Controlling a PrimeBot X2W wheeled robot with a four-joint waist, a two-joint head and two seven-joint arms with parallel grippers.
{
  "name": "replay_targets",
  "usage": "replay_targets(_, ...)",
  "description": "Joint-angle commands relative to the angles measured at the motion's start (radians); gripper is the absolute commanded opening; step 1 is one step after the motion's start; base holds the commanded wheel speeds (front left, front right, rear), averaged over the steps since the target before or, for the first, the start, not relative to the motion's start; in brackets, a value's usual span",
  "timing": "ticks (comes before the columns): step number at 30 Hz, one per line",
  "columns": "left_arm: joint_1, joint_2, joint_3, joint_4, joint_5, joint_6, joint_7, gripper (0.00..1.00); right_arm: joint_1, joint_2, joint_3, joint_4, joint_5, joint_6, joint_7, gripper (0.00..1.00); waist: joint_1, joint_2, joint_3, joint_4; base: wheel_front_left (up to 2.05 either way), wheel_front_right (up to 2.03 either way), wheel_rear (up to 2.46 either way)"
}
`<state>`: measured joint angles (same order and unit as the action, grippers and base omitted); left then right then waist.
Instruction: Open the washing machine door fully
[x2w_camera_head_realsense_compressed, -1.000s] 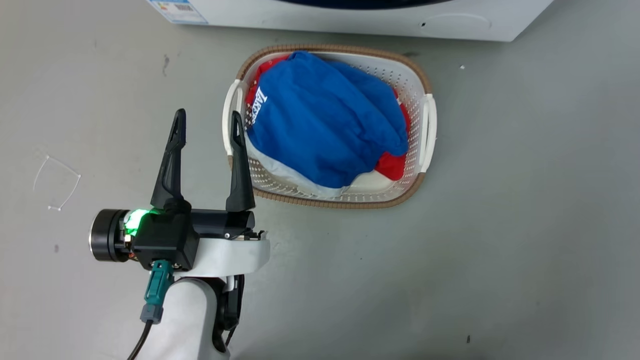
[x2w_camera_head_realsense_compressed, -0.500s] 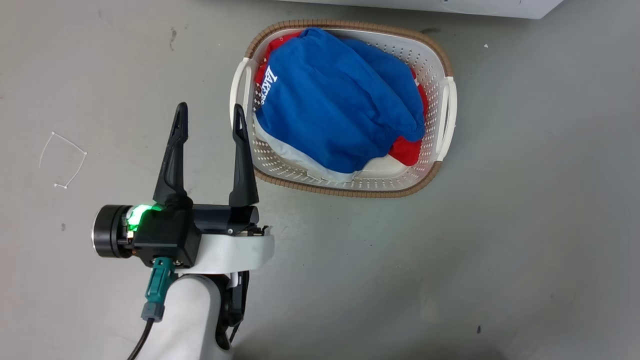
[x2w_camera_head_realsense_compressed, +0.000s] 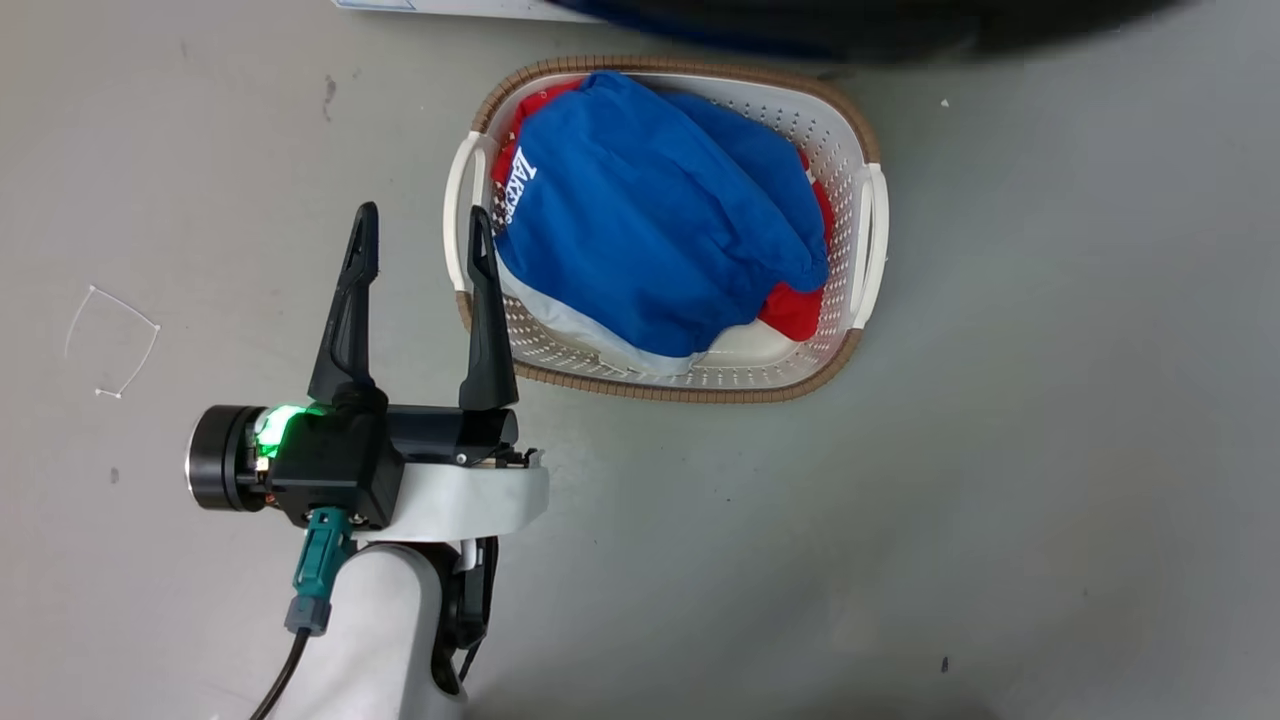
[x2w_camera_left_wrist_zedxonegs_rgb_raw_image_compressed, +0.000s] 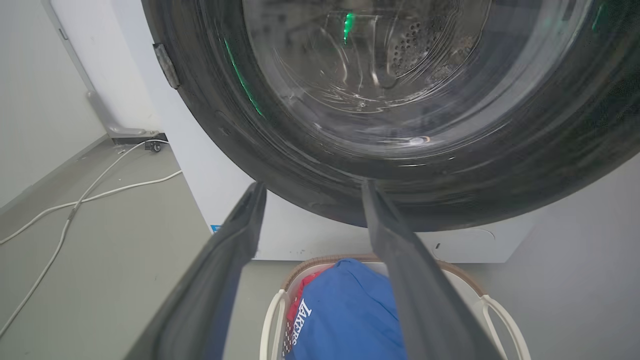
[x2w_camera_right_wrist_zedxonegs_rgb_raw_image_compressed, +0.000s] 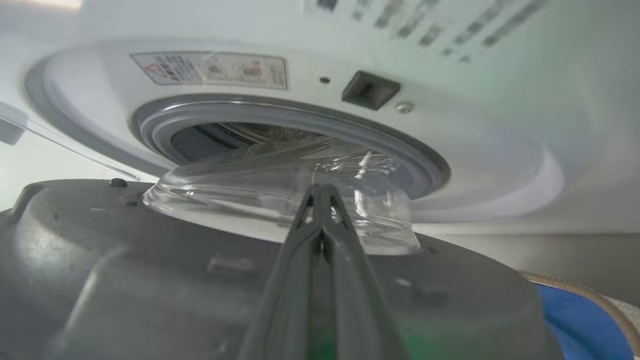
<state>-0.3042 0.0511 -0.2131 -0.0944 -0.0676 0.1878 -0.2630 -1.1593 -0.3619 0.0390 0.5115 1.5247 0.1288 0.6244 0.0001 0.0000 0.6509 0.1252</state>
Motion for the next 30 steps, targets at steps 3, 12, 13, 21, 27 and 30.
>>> replay_targets(3,0.003,-0.001,0.009,0.006,0.005,-0.002,-0.003,1.0,0.04,0.032,0.026,-0.023,0.012,0.003,0.023,0.0,-0.0001,0.0,-0.018,-0.005,0.0,0.0,0.0)
replay_targets(12,0.031,-0.001,0.022,0.012,0.012,-0.011,-0.003,1.0,0.129,0.04,0.048,-0.062,0.025,0.003,0.06,0.0,-0.0001,0.0,-0.062,-0.023,0.0,0.0,0.0)
replay_targets(13,0.032,-0.001,0.023,0.013,0.012,-0.013,-0.003,1.0,0.139,0.04,0.05,-0.068,0.024,0.003,0.063,0.0,-0.0001,0.0,-0.067,-0.024,0.0,0.0,0.0)
replay_targets(21,0.05,-0.001,0.031,0.022,0.019,-0.021,-0.003,1.0,0.219,0.052,0.065,-0.105,0.037,0.003,0.085,0.0,-0.0001,0.0,-0.109,-0.034,0.0,0.0,0.0)
replay_targets(27,0.07,-0.001,0.038,0.031,0.022,-0.028,-0.003,1.0,0.284,0.06,0.084,-0.139,0.043,0.003,0.111,0.0,-0.0001,0.0,-0.154,-0.037,0.0,0.0,0.0)
replay_targets(30,0.079,-0.001,0.042,0.034,0.024,-0.029,-0.003,1.0,0.321,0.062,0.1,-0.16,0.041,0.003,0.13,0.0,-0.0001,0.0,-0.18,-0.038,0.0,0.0,0.0)
